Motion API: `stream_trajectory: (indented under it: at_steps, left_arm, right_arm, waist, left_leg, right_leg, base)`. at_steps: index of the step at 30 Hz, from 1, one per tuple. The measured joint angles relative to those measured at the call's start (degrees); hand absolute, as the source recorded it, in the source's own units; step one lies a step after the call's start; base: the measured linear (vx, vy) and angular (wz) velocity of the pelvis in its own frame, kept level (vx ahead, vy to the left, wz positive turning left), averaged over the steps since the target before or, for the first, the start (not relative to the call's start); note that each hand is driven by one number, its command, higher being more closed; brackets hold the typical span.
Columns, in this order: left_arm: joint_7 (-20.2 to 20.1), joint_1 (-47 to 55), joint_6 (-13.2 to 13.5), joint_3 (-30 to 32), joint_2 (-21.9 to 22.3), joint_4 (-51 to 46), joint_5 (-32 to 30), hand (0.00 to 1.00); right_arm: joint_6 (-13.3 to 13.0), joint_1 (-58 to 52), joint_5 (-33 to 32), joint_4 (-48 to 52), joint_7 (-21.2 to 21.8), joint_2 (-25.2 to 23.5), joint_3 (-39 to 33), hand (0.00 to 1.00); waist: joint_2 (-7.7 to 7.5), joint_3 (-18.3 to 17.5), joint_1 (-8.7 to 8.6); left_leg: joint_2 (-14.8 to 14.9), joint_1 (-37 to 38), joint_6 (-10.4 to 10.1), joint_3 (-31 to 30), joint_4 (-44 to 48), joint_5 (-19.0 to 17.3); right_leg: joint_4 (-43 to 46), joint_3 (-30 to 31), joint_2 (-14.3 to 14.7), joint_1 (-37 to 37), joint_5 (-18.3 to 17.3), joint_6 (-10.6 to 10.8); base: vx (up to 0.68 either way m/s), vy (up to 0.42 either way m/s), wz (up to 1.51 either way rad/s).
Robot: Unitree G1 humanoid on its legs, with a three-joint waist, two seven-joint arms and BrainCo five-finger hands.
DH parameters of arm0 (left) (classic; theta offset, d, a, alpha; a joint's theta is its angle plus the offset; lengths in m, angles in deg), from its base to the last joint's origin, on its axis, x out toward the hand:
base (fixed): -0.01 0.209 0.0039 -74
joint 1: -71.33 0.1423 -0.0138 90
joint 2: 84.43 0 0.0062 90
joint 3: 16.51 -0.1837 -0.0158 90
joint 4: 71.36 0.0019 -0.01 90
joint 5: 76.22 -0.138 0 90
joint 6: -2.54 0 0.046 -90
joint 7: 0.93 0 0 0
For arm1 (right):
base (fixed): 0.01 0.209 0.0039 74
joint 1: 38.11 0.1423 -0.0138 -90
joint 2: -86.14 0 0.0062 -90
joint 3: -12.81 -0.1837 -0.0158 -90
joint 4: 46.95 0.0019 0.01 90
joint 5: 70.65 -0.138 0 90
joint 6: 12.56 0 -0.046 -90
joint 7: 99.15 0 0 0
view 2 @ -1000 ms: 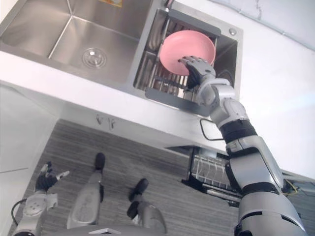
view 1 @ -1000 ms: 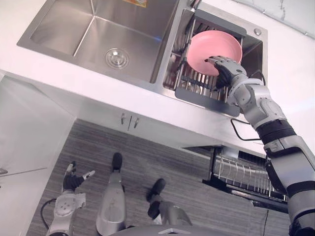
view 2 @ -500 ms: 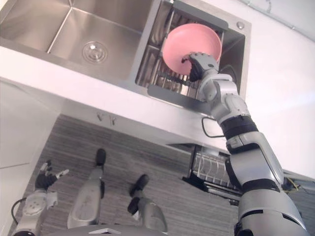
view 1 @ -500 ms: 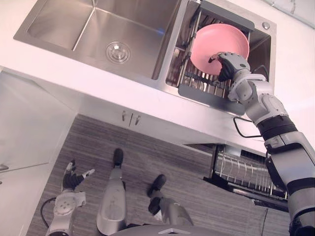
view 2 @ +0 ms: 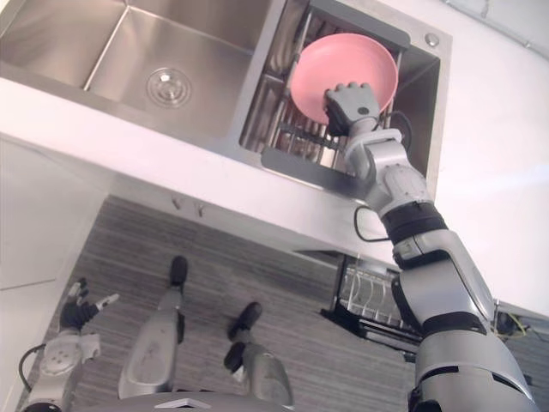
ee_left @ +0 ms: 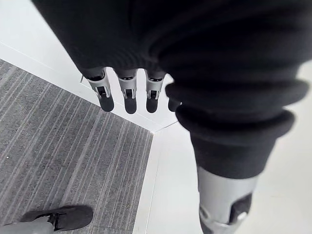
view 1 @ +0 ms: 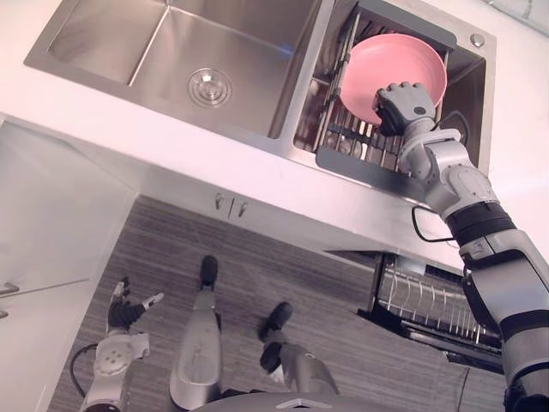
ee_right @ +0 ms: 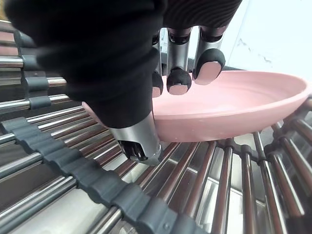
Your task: Walk over to the sink, pick up the cup, carry it to the dishwasher, place the cup inside the dishwasher, then close the dishwasher door
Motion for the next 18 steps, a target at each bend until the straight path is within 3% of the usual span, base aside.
stream_trajectory:
  at_steps: [8,14,18]
  left_arm:
    - [1.2,0.0,0.8,0.0,0.0,-1.2,-0.1,0.0]
    - [2.3,0.3,1.8,0.0,0.1,-1.5,-0.7,0.0]
    - [2.3,1.5,1.8,0.0,0.2,-1.5,-1.2,0.0]
  right_arm:
    - [0.2,0.0,-0.1,5.4,-4.6,0.0,-0.5,1.0]
    - [1.1,0.0,-1.0,8.0,-9.1,0.0,-7.0,1.0]
    - [1.3,-0.1,-1.3,10.0,-9.7,0.0,-7.5,1.0]
  waist:
    - [0.08,0.0,-1.16]
    - [0.33,0.2,-1.37]
    - [0.36,0.2,-1.77]
  left_leg:
    - [0.1,0.1,-0.3,0.2,0.0,-0.2]
    - [0.1,0.3,-0.3,0.6,0.0,-0.2]
    - [0.1,1.3,-0.2,1.8,0.0,-0.2]
  right_leg:
    - [0.0,0.1,0.1,-0.1,0.0,0.0]
    - [0.0,0.5,0.0,0.0,0.0,0.0]
    - [0.1,1.6,0.0,0.3,0.0,0.0]
  base:
    - [0.0,0.0,0.0]
    - [0.0,0.0,-0.02]
    - [0.03,0.005,-0.12]
